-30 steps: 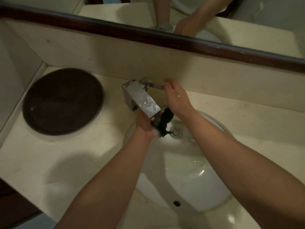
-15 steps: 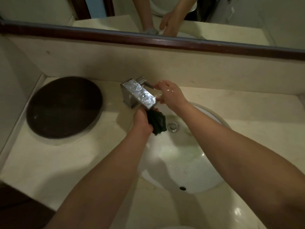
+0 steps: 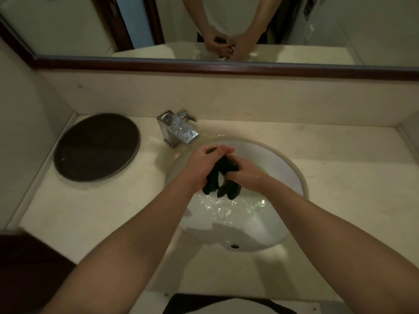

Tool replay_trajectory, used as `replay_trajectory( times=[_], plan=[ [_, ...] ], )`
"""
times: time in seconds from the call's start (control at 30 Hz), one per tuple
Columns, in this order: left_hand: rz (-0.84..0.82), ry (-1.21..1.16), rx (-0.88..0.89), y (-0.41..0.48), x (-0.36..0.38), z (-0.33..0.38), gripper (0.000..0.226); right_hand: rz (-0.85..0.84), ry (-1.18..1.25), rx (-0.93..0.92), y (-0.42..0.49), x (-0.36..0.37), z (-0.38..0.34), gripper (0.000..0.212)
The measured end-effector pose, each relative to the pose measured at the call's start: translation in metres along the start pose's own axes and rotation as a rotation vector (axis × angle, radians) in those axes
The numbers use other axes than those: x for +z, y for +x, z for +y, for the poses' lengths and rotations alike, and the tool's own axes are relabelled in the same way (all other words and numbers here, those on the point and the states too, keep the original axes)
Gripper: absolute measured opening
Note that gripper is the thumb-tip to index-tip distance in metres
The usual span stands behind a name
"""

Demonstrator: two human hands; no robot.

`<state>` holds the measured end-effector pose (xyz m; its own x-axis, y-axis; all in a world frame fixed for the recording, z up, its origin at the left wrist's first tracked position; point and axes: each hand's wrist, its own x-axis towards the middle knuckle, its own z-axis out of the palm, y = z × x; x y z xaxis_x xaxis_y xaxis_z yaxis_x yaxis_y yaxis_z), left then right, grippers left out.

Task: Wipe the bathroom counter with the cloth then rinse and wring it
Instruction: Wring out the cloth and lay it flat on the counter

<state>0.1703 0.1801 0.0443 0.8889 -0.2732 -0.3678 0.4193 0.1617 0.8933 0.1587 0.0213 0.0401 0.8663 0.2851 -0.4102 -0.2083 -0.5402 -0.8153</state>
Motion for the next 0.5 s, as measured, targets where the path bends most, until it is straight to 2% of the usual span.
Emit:
replay_trajectory(
  times=[0.13,0.3,0.37,0.5],
  plan=[
    [0.033,0.493,0.103,-0.021,0.009,0.014,0.029,0.074,-0.087,-0.067,-0.02,-0.026,0.005,0.019],
    [0.042,1.052,0.124,-0.041,0.04,0.021,0.024,0.099,-0.072,-0.183,-0.043,-0.048,-0.004,0.015],
    [0.073,1.008,0.107,-0.043,0.052,0.022,0.022,0.091,-0.114,-0.223,-0.045,-0.051,-0.007,0.013],
    [0.167,0.703,0.066,-0.041,0.069,0.026,0.011,0.106,-0.091,-0.272,-0.048,-0.053,-0.011,0.018]
  ],
)
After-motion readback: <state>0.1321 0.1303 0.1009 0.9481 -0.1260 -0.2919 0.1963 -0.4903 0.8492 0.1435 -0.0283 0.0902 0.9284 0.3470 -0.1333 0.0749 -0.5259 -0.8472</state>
